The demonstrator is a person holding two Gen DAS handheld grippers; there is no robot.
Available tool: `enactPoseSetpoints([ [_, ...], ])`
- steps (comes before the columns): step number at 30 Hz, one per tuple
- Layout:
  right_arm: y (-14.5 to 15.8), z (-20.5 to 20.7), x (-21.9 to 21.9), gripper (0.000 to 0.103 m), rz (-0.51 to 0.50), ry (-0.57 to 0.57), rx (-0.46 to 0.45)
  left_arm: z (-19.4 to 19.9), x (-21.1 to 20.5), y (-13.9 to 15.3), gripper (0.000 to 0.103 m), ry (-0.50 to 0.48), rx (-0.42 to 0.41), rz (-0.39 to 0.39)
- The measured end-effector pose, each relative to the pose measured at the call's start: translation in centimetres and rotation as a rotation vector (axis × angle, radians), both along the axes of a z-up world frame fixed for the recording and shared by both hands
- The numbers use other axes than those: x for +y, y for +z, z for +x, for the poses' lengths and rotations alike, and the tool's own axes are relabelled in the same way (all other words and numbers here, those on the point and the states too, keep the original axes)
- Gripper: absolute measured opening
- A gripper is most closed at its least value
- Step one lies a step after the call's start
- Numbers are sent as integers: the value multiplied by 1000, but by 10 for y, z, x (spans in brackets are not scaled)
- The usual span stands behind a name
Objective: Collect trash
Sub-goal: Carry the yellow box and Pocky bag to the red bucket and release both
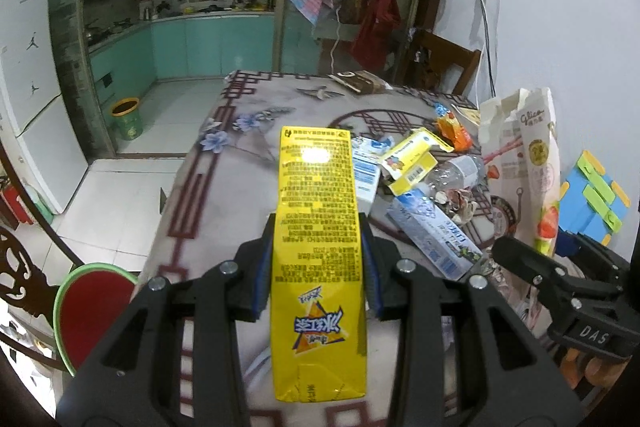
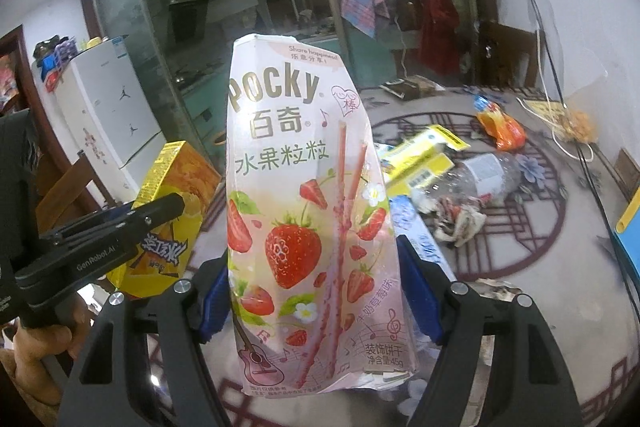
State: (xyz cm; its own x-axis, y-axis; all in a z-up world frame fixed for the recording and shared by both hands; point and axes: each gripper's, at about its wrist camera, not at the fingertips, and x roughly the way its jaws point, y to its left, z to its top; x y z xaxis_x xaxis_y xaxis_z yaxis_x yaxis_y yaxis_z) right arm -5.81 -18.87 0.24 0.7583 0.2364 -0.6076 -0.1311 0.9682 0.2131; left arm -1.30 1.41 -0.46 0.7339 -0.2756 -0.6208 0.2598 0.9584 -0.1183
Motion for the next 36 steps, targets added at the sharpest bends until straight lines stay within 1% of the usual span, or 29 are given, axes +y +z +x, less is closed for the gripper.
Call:
enactPoseSetpoints([
  [10, 2, 2, 38, 71, -12, 50, 2, -13, 45, 6, 36, 52, -13, -22],
  [20, -1, 4, 69, 71, -27, 92, 5, -23, 85, 7, 36, 116, -24, -13],
  [30, -12, 12, 101, 71, -28, 160, 29, -21, 124, -5, 36, 208, 17, -19],
  [36, -19, 17, 123, 71, -16, 208, 50, -24, 144, -7, 36, 247, 18, -25],
])
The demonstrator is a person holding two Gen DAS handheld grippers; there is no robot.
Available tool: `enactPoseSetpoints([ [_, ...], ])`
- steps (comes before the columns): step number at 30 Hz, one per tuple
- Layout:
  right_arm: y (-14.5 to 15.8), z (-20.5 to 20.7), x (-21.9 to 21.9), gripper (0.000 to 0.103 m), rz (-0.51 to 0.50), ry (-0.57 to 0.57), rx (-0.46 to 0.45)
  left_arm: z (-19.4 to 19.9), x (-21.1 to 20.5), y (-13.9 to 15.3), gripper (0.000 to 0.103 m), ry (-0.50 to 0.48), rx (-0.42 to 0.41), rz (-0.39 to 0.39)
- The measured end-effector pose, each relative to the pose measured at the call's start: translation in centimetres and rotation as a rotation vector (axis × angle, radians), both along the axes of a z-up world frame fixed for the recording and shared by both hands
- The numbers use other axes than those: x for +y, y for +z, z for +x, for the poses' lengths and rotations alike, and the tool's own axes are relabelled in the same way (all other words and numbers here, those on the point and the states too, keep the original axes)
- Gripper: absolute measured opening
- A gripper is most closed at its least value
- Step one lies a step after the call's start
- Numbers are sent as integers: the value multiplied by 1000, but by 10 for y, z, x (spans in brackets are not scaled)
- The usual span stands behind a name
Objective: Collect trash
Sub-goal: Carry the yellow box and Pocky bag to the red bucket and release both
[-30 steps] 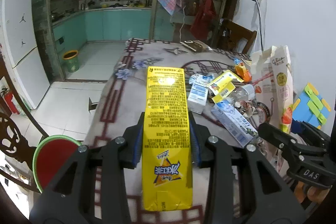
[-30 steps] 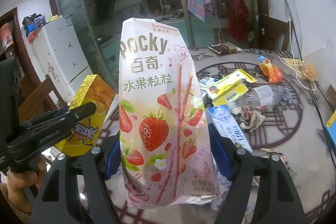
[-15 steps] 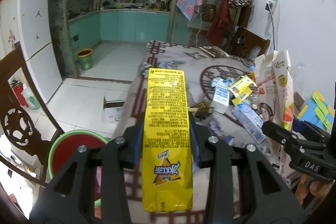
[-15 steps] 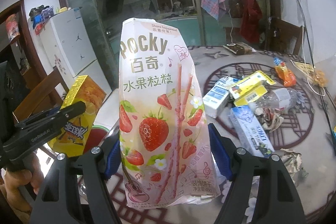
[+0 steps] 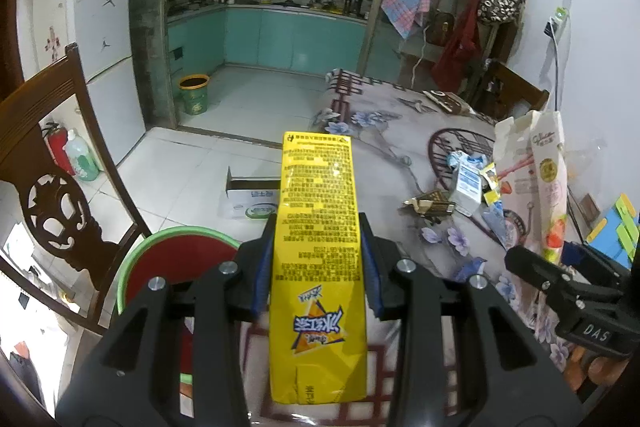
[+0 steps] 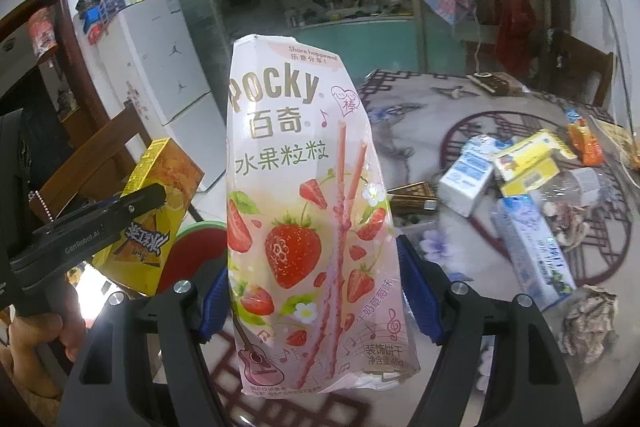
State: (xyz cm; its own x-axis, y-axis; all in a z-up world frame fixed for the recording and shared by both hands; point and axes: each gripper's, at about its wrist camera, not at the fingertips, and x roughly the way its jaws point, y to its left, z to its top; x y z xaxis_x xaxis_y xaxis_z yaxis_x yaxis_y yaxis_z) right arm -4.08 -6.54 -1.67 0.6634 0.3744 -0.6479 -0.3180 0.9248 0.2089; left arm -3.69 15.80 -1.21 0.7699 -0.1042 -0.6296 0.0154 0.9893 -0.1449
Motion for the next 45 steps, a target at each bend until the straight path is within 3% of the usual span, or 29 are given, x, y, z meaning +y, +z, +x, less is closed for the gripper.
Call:
enactPoseSetpoints([
  [18, -23, 28, 103, 71, 84, 211, 95, -1, 78, -23, 36, 214, 70, 14],
  [31, -83, 55, 172, 71, 101, 310, 311, -1, 106, -32, 36, 286, 97, -5],
  [40, -89, 55, 185, 69, 79, 312, 291, -1, 119, -36, 36, 323, 107, -18],
  [42, -85, 54, 181, 74, 64, 292, 266, 1, 119, -37, 51, 330, 112, -13],
  [43, -84, 55, 178, 75, 64, 283, 258, 1, 119, -36, 65, 331, 106, -13],
  [45, -79, 55, 166, 78, 82, 256, 246, -1, 117, -32, 68, 332, 83, -21],
])
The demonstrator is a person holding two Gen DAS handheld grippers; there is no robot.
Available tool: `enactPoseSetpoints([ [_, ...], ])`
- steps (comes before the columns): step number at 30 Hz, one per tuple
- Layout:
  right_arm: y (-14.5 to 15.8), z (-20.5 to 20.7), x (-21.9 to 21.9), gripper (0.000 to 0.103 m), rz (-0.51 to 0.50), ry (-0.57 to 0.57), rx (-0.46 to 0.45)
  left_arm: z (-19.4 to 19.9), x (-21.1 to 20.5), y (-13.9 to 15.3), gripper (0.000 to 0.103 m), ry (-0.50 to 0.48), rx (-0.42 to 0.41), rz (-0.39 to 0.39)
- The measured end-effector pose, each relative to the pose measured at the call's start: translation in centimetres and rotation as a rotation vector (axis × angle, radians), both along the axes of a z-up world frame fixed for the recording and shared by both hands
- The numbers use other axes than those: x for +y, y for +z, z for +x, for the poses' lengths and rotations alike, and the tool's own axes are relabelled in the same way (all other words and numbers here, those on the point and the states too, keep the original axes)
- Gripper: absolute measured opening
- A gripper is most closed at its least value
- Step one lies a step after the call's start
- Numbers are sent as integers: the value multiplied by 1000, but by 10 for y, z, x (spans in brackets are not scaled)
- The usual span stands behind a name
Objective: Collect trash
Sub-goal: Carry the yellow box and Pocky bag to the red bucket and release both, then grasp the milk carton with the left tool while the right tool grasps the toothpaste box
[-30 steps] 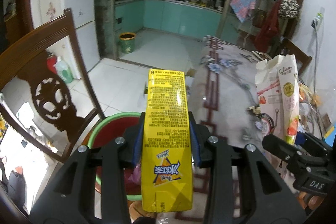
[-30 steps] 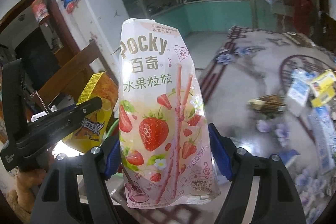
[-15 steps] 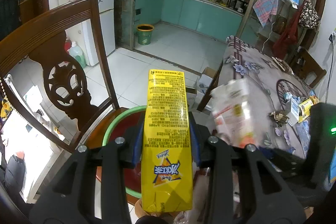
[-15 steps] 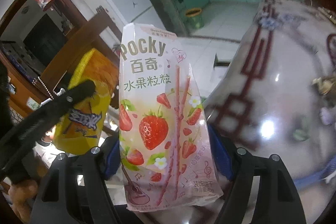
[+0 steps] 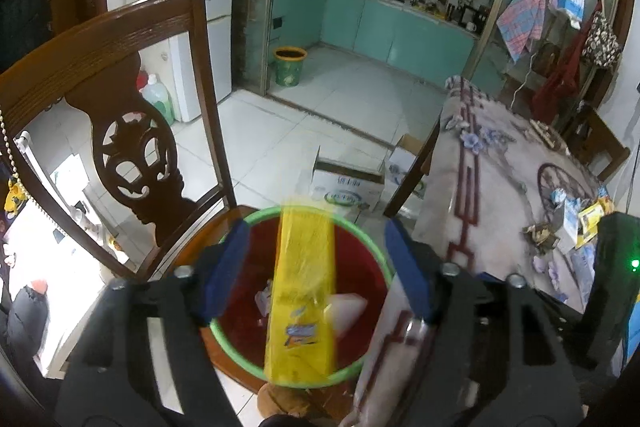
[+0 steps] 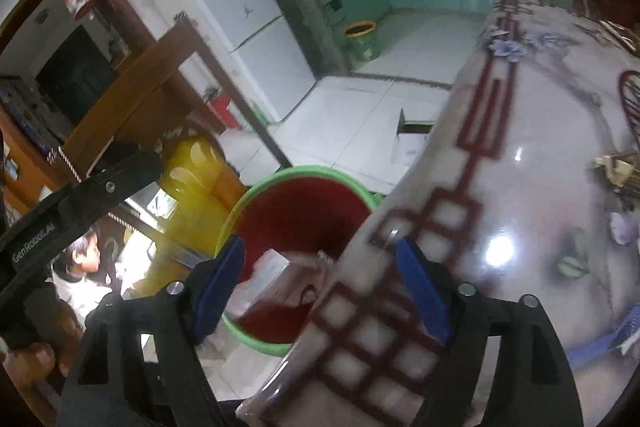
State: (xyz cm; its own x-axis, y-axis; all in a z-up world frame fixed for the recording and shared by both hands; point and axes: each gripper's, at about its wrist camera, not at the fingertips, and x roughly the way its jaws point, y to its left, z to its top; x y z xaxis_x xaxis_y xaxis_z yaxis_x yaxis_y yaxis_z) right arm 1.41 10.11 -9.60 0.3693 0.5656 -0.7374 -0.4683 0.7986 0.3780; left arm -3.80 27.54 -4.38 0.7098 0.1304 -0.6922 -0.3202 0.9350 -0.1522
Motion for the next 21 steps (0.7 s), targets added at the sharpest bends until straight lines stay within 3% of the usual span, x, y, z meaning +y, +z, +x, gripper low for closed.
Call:
enactPoseSetpoints([
  [11, 29, -12, -94, 79, 27, -146, -34, 9, -31, 10, 69, -53, -7, 19],
  [21, 42, -37, -170, 80, -20, -218, -50, 26, -93, 18, 69, -158, -1, 49],
])
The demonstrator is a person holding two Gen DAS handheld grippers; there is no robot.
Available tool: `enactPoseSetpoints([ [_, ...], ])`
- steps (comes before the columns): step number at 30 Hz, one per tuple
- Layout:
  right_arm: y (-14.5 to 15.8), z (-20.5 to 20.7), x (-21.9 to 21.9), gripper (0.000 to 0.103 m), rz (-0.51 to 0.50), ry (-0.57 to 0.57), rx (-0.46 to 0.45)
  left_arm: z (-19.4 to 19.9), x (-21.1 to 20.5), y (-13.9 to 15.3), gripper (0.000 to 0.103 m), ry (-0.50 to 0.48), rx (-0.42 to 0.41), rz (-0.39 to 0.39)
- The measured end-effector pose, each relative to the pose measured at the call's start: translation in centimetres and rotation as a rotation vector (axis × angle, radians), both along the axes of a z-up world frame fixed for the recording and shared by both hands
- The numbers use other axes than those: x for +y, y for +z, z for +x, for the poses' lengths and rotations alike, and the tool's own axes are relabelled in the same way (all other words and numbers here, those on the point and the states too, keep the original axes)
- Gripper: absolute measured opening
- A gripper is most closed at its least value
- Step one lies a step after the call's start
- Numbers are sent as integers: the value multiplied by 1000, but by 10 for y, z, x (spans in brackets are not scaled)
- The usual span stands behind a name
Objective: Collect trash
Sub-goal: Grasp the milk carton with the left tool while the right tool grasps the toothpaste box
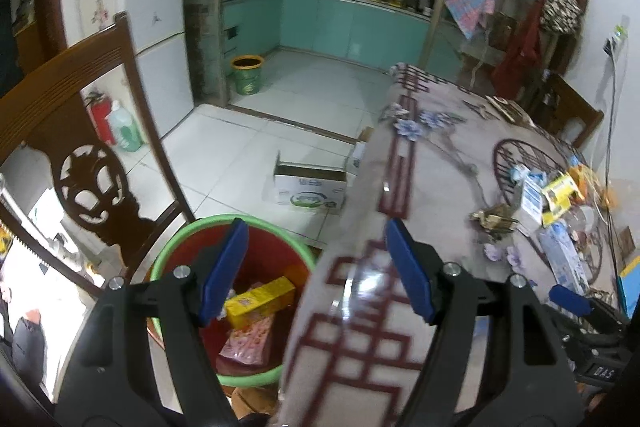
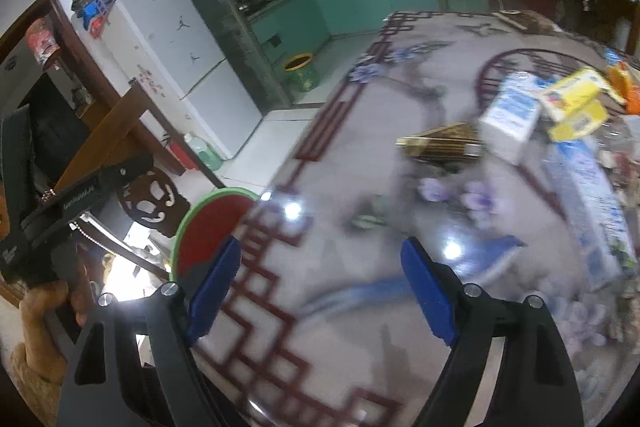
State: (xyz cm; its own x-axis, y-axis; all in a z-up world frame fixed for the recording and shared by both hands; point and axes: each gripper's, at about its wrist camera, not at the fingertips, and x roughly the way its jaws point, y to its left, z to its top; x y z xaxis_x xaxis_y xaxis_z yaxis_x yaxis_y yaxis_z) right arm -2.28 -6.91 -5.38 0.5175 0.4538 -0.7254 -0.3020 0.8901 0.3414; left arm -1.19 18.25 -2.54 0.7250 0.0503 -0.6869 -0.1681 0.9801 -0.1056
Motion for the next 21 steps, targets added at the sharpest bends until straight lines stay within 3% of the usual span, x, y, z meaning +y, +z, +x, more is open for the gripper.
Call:
enactPoseSetpoints([
  [7, 16, -3, -78, 81, -97, -86, -36, 14, -53, 6, 69, -92, 1, -11],
  [11, 11, 19, -127, 85, -216, -119, 14, 23, -89, 5, 71, -162, 7, -16],
  [15, -16, 47, -155, 53, -339, -111, 86, 32, -130, 0, 71, -240, 26, 2],
  [21, -50, 76, -170, 55, -329, -107, 168, 44, -170, -9, 71, -299, 50, 44],
])
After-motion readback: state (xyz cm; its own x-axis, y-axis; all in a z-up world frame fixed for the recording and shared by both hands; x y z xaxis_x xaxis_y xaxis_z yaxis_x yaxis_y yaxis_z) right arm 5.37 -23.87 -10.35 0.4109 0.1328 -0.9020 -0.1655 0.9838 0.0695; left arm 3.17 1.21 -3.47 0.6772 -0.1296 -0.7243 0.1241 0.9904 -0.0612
